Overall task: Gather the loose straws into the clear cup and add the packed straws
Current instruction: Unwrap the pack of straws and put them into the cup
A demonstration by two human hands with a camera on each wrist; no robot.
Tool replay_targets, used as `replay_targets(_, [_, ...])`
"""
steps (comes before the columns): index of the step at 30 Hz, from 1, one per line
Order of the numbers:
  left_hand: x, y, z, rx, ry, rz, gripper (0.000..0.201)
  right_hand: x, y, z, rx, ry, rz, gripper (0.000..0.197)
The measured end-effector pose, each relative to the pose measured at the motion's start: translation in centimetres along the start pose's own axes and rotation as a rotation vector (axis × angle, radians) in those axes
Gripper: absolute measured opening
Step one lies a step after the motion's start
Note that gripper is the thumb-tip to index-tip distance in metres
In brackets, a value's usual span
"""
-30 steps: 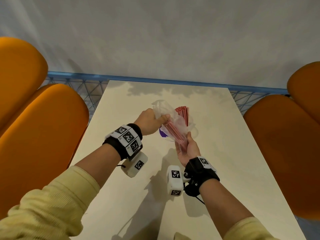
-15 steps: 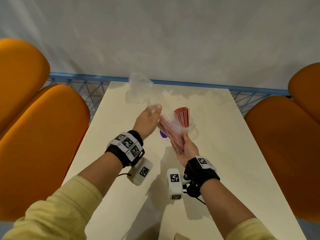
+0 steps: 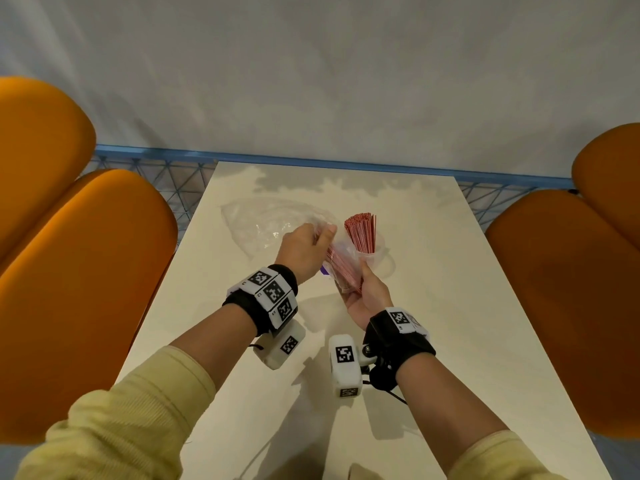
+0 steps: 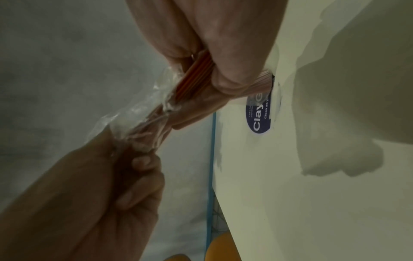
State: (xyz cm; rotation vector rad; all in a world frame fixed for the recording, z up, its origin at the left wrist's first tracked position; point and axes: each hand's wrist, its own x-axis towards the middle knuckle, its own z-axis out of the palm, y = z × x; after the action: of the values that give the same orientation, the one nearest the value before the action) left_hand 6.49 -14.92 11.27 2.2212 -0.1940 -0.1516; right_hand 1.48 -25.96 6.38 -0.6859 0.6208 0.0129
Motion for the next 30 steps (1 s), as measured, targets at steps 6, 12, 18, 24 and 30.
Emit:
replay_targets(6, [0.5, 0.0, -0.9, -0.081, 0.133, 0.012, 0.042, -0.3, -0.3, -1.0, -0.145, -0.318, -0.016, 0.031])
replay_targets(12, [0.6, -0.6, -0.3, -0.018, 0.051, 0.019, 0.045, 0.0, 0.3, -0.3, -1.176, -0.378, -0.285, 0.014])
replay_targets(18, [1.0, -1.5, 0.0, -0.091, 0.004, 0.036, 0.046, 0.3, 0.7, -0.3, -1.256, -0.369, -0.384, 0.019])
replay_targets(24, [2.9, -2.2, -1.4, -0.34, 0.211, -0.056, 0.034, 0.5, 0.4, -2.9, -1.25, -0.301, -0.358, 0.017])
replay_targets(30, [2.4, -3.4, -0.2, -0.268, -0.001, -0.103, 0.029, 1.7, -0.9, -6.5, -1.1, 0.062, -0.376, 0.014])
